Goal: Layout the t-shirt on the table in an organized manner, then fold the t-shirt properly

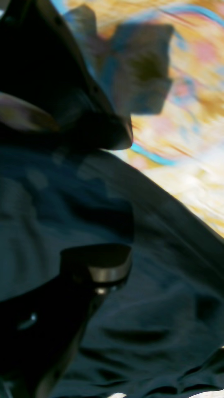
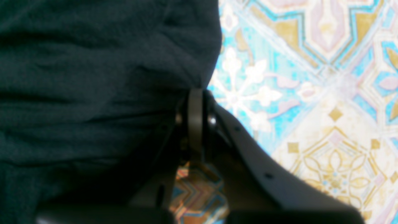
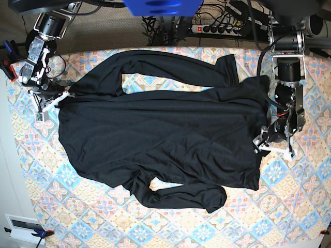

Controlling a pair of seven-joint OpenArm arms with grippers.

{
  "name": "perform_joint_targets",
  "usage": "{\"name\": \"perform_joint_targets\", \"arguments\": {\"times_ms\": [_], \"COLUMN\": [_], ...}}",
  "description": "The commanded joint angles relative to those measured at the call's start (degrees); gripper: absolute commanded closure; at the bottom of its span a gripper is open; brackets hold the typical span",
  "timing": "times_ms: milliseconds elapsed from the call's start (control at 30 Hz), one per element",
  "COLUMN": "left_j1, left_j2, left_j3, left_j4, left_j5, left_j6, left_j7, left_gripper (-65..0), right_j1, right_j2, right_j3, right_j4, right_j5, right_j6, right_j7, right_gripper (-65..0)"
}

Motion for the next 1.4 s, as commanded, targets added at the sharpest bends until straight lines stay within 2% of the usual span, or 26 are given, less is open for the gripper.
{"name": "perform_joint_targets", "arguments": {"times_ms": [0, 100, 267, 300, 333, 433, 567, 667, 800, 867, 967, 1033, 1100, 1200, 1367], "left_j1": [-2.1, -5.0, -8.1, -9.3, -10.5, -13.8, -18.7, -21.7, -23.8, -23.8, -23.3, -22.7, -20.1, -13.3, -0.5], "left_j2": [0.1, 1.5, 3.9, 4.1, 4.2, 4.3, 4.3, 4.2, 4.1, 4.0, 3.5, 2.4, 2.2, 0.0, -3.2], "left_j3": [1.7, 6.1, 6.5, 6.5, 6.7, 6.4, 3.8, 3.3, 3.3, 3.2, 3.2, 3.3, 3.0, 2.9, 2.6], "left_j4": [-0.7, -3.0, -3.6, -3.7, -3.8, -5.8, -11.5, -15.3, -19.0, -19.2, -19.2, -18.0, -13.9, -1.7, 18.9], "left_j5": [0.5, 3.1, 9.9, 11.3, 12.9, 15.3, 15.7, 15.8, 15.9, 15.8, 15.8, 15.3, 15.2, 14.3, 5.2], "left_j6": [0.0, 0.0, 0.2, 0.2, 0.2, 0.2, 0.3, 0.3, 0.5, 4.3, 13.2, 14.3, 13.9, 13.8, 11.8], "left_j7": [0.0, -4.2, -11.8, -12.6, -13.0, -13.6, -17.4, -18.2, -18.2, -18.2, -18.2, -17.6, -14.9, -6.9, 5.5], "left_gripper": [-39.1, -29.2, -4.4, -0.7, 0.0, -1.1, -1.2, -2.6, -10.4, -17.0, -23.3, -23.4, -23.4, -23.9, -23.9], "right_j1": [0.5, 0.5, 0.5, 0.5, 0.5, 0.5, 0.6, 0.7, 0.7, 0.7, 0.7, 0.7, 0.7, 0.8, 0.8], "right_j2": [1.1, 1.1, 1.1, 1.1, 1.1, 1.1, 1.1, 1.1, 1.1, 1.1, 1.1, 1.1, 1.1, 1.1, 1.1], "right_j3": [0.2, 0.2, 0.2, 0.2, 0.2, 0.2, 0.2, 0.2, 0.2, 0.2, 0.2, 0.2, 0.1, 0.1, 0.1], "right_j4": [0.9, 0.9, 0.9, 0.9, 0.9, 0.9, 0.9, 0.9, 0.9, 0.9, 0.9, 0.9, 0.9, 0.9, 0.8], "right_j5": [-0.2, -0.2, -0.1, 0.0, 0.0, -0.1, -0.1, 0.0, 0.0, 0.0, 0.0, 0.0, -0.1, -0.1, -0.1], "right_j6": [-0.2, -0.2, -0.2, -0.2, -0.2, -0.2, -0.2, -0.2, -0.2, -0.2, -0.2, -0.2, -0.2, -0.2, -0.2], "right_j7": [-0.1, -0.1, -0.1, -0.1, -0.1, -0.2, -0.2, -0.2, -0.2, -0.2, -0.2, -0.2, -0.2, -0.7, -0.8], "right_gripper": [0.0, 0.0, 0.0, 0.0, 0.0, 0.0, 0.0, 0.0, 0.0, 0.0, 0.0, 0.0, 0.0, 0.0, 0.0]}}
